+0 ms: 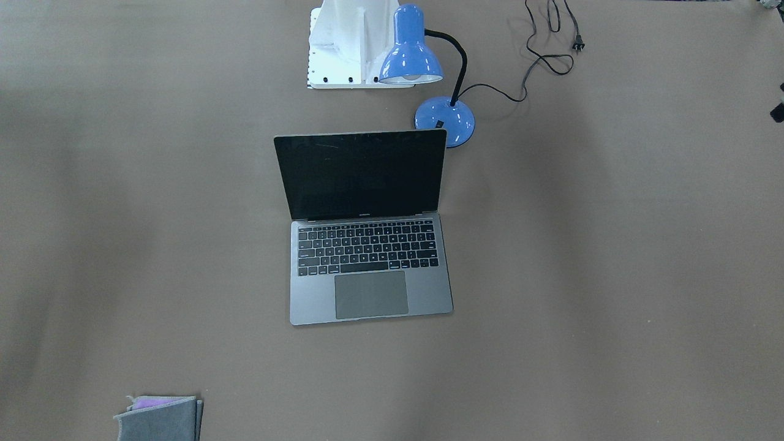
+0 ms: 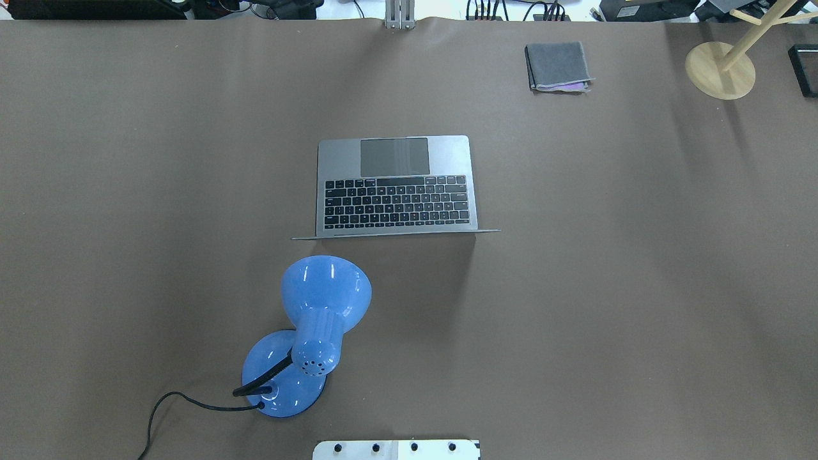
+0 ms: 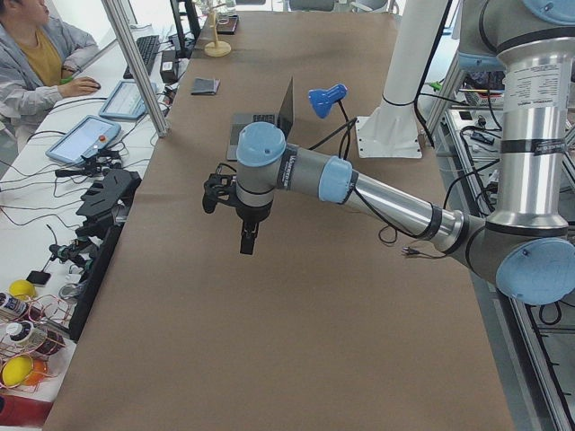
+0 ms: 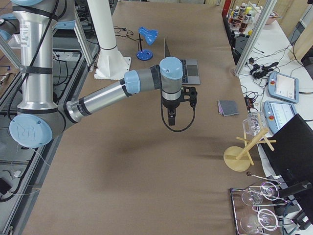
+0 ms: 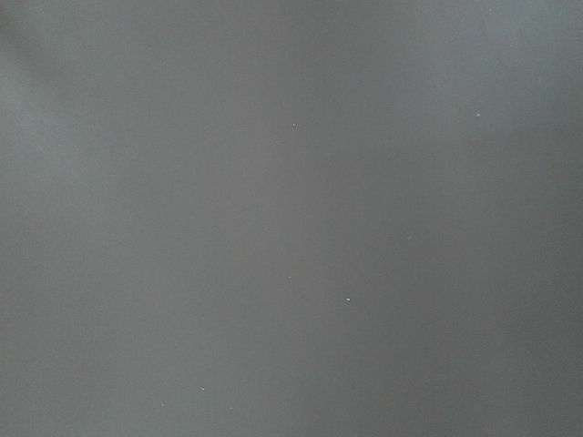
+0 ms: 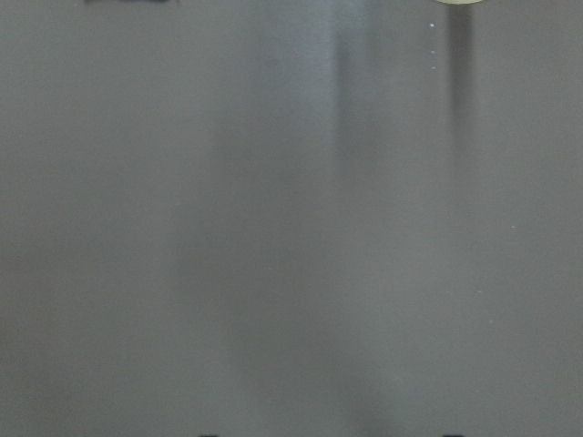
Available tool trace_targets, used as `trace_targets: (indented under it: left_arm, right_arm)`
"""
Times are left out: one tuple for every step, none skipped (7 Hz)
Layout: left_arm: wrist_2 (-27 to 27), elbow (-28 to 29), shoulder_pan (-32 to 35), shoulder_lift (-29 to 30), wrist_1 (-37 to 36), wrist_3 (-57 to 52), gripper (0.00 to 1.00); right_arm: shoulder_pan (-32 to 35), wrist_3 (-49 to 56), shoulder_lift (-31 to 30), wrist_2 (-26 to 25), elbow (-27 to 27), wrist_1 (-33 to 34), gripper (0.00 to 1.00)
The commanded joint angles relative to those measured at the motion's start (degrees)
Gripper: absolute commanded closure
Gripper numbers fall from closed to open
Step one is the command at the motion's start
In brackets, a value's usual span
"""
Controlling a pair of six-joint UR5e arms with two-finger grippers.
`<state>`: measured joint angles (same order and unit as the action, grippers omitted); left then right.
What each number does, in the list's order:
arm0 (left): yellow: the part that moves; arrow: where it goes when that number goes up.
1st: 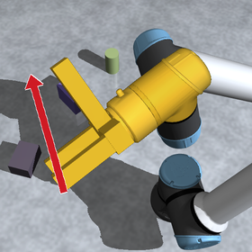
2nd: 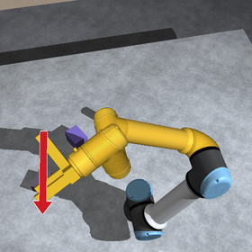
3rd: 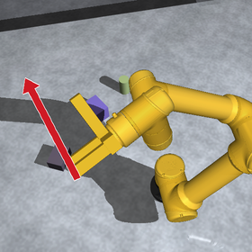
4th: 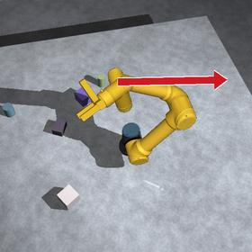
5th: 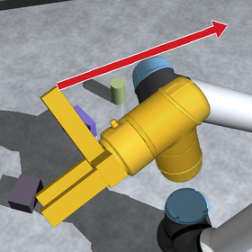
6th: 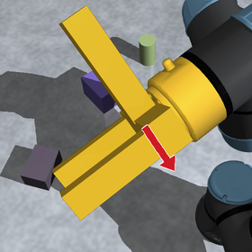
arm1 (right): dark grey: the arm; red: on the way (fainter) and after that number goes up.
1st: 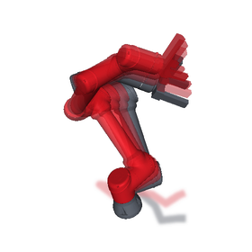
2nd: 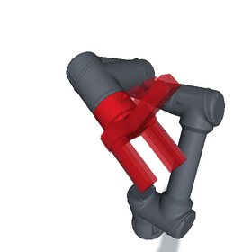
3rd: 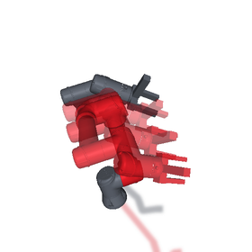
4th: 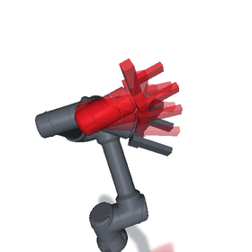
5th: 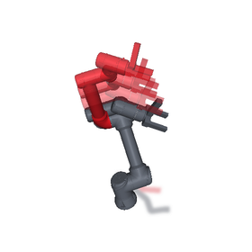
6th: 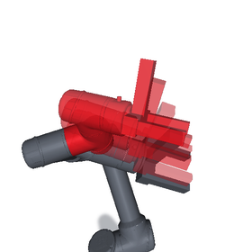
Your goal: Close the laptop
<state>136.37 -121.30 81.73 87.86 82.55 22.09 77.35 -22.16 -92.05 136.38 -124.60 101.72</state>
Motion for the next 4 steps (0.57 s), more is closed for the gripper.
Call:
trace_targets:
  left_arm:
    - [-0.23, -6.90, -10.32, 1.95, -0.02, 14.68, 1.00]
    - [-0.32, -7.80, -15.67, 6.40, -0.02, 24.31, 1.00]
    - [-1.89, -8.24, -21.55, 10.01, -0.11, 31.11, 1.00]
    - [-3.64, -9.47, -26.14, 12.31, -0.11, 37.35, 1.00]
  right_arm:
    - [-9.19, -14.87, 1.60, -0.33, -3.01, -6.33, 1.00]
    - [-13.33, -21.63, 4.57, -0.50, -3.98, -6.88, 1.00]
    - [-18.07, -29.71, 7.64, -1.38, -5.73, -6.89, 1.00]
    - [-23.68, -37.36, 10.37, -3.91, -7.66, -6.80, 1.00]
